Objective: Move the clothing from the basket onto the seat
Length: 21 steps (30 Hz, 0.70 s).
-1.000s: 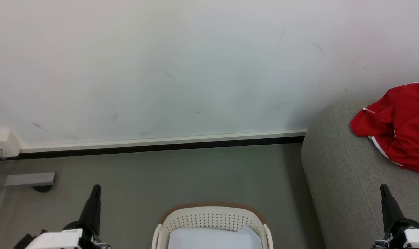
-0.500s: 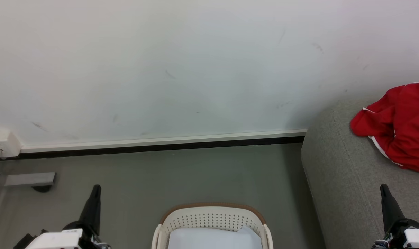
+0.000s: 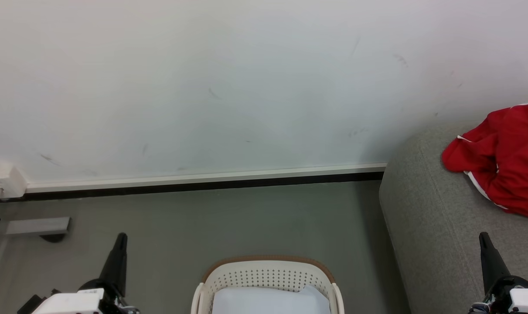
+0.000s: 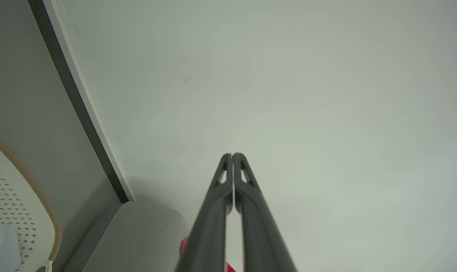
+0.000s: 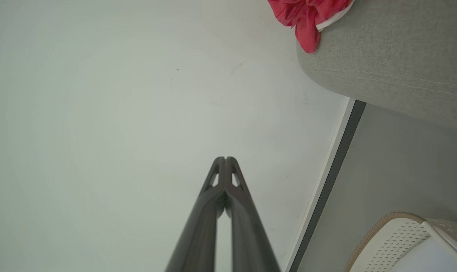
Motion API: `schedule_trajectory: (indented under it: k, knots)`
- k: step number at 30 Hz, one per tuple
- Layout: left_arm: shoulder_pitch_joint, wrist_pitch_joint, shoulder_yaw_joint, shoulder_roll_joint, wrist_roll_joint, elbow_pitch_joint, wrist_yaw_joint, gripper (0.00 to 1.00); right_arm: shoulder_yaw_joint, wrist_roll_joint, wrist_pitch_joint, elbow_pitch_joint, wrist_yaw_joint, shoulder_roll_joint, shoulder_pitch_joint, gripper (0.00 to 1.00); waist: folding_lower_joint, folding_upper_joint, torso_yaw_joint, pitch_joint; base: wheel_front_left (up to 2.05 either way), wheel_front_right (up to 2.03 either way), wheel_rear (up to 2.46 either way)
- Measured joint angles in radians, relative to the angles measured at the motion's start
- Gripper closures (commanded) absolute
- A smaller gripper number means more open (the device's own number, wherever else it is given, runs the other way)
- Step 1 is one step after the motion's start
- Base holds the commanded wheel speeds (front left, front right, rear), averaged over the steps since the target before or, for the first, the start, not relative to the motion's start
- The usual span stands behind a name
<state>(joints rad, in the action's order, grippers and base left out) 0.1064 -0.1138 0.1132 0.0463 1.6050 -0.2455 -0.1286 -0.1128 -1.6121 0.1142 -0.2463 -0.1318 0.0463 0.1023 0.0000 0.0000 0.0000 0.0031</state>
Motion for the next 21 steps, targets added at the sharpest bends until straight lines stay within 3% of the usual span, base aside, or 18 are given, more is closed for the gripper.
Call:
schedule_trajectory:
  k: [21]
  knots:
    - [0.000,0.000,0.000,0.000,0.000,0.000,0.000,1.00,0.000,0.000,0.000,0.000,0.000,0.000,0.000,1.00,0.0000,0.0000,0.000,0.000,0.00,0.00,0.00]
